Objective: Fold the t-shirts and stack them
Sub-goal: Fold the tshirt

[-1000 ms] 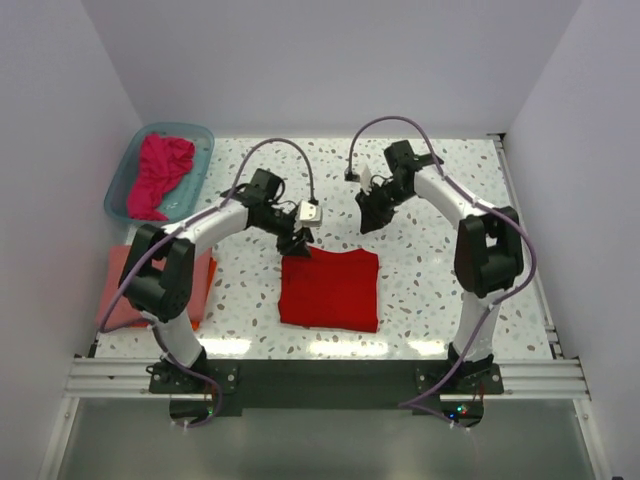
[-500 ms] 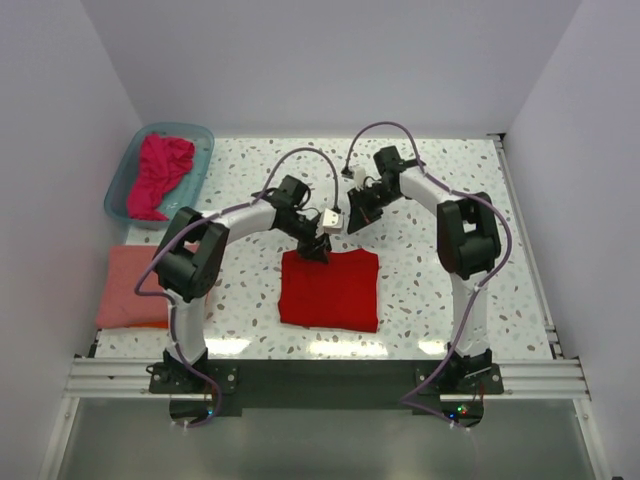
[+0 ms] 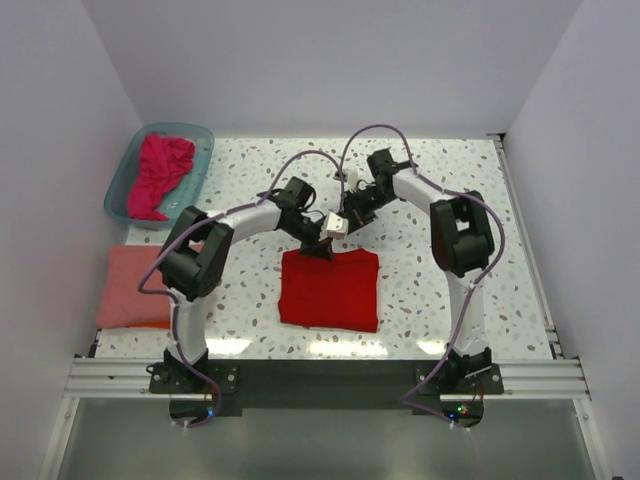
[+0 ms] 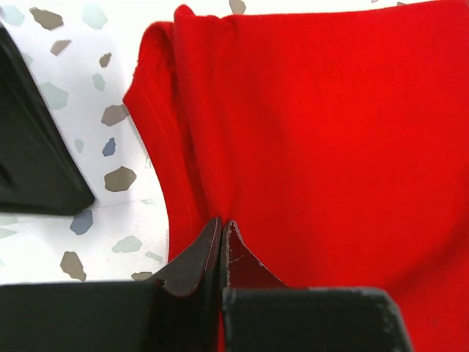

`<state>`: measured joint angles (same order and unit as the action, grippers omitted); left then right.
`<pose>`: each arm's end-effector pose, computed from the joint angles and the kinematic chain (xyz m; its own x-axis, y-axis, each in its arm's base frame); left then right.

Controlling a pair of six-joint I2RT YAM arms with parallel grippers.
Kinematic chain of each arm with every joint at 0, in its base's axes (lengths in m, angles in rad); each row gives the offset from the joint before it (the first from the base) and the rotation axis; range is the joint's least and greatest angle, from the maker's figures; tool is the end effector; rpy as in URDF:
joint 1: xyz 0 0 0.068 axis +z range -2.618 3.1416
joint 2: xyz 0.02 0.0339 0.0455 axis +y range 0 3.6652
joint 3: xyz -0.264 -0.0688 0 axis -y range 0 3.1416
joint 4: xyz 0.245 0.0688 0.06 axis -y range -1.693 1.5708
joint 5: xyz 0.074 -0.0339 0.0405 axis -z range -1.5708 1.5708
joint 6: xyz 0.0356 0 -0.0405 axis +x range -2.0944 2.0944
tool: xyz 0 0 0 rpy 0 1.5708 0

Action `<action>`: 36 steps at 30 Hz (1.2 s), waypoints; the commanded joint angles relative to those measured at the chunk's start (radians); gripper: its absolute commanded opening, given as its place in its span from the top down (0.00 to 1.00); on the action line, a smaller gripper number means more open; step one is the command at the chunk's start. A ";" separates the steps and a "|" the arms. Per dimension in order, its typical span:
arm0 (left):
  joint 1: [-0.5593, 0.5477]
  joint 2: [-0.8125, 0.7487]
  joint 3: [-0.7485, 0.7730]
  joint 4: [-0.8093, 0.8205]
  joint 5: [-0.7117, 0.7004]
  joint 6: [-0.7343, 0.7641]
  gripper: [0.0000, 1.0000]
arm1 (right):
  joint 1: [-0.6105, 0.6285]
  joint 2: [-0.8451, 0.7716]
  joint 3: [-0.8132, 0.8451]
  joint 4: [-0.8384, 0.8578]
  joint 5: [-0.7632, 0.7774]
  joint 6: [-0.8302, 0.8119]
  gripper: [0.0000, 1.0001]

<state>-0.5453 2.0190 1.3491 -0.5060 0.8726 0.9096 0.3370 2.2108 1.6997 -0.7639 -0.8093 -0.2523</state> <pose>0.3287 -0.2313 0.1569 -0.0226 0.6071 -0.7943 0.9823 -0.1342 -0.1305 0.4156 0.1729 0.1635 -0.7675 -0.4514 -0.4551 -0.6391 0.4841 0.5977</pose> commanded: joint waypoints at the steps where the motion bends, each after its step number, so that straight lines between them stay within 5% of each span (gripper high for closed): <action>1: -0.018 -0.117 -0.037 0.027 -0.003 0.031 1.00 | 0.042 0.026 0.046 -0.031 -0.100 -0.028 0.96; 20: -0.070 -0.319 -0.191 0.346 -0.204 -0.031 1.00 | 0.085 0.266 0.153 -0.317 -0.192 -0.263 0.98; 36: -0.054 -0.296 -0.267 0.540 -0.293 -0.026 0.99 | 0.079 0.236 0.152 -0.354 -0.131 -0.320 0.93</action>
<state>-0.6128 1.7538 1.1091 -0.1032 0.6064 0.8814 0.4194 2.4588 1.8324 -1.1141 -1.0252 -0.5247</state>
